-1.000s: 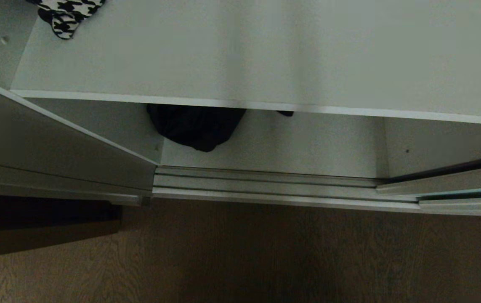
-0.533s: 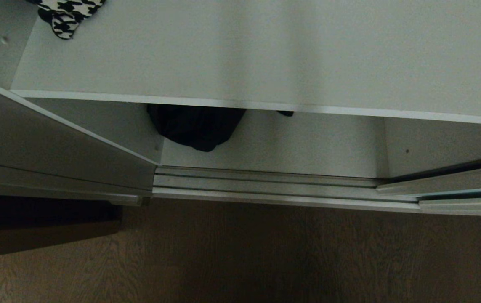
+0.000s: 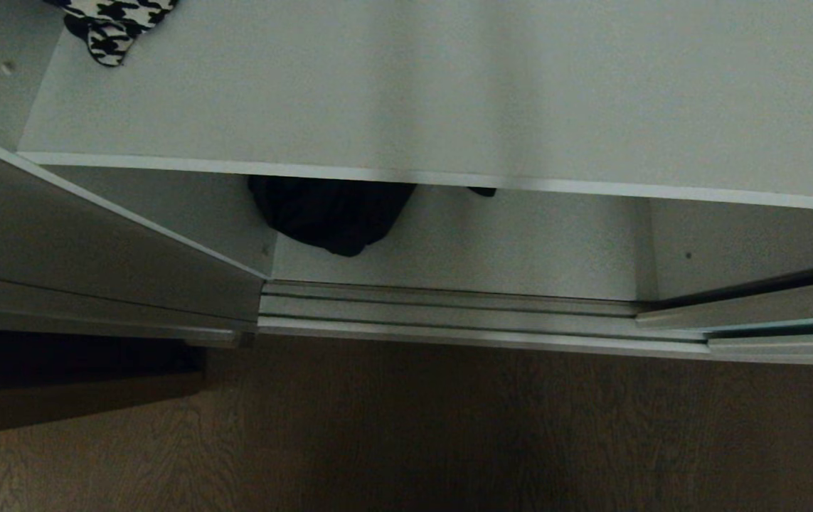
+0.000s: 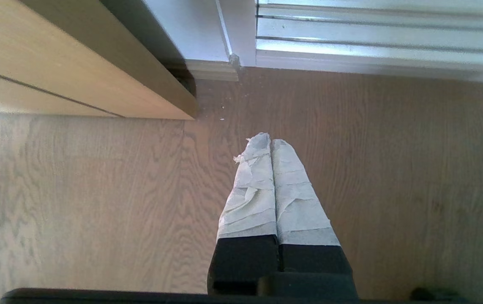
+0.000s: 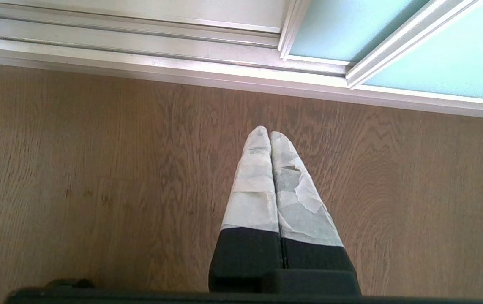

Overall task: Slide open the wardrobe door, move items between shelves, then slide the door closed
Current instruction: Close the door

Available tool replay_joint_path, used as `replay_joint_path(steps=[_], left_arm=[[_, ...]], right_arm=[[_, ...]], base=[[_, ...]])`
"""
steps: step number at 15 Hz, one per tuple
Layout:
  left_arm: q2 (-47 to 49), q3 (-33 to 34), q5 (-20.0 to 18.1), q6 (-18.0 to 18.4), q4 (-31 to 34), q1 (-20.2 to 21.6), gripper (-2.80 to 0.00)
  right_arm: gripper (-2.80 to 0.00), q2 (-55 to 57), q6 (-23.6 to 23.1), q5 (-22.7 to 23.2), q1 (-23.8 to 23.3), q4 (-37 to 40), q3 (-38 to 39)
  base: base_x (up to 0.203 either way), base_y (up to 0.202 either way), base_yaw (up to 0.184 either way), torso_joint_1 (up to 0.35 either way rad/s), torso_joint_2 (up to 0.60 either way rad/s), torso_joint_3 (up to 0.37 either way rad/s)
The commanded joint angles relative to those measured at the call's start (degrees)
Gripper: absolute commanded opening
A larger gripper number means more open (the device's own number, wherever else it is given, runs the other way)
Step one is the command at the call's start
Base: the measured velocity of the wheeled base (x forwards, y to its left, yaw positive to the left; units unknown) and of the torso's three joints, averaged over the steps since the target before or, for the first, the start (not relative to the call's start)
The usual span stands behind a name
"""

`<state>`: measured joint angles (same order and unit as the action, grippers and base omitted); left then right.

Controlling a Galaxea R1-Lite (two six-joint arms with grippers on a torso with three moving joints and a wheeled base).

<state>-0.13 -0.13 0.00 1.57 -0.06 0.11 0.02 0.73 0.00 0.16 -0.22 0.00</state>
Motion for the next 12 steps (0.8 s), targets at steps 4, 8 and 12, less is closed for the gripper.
replay_joint_path(steps=[4, 8, 12], left_arm=[[0.22, 0.05, -0.09, 0.41, -0.11, 0.02, -2.80], [0.22, 0.05, -0.26, 1.41, 0.06, -0.02, -2.80], [0.22, 0.05, -0.35, 1.06, -0.20, -0.02, -2.80]], right_arm=[[-2.80, -0.02, -0.03, 0.00, 0.02, -0.04, 0.00], [-2.80, -0.02, -0.03, 0.00, 0.02, -0.04, 0.00], [-2.80, -0.02, -0.03, 0.00, 0.02, -0.04, 0.00]], base=[[0.000, 0.000, 0.000, 0.000, 0.00, 0.000], [0.000, 0.000, 0.000, 0.000, 0.00, 0.000], [0.000, 0.000, 0.000, 0.002, 0.00, 0.103]])
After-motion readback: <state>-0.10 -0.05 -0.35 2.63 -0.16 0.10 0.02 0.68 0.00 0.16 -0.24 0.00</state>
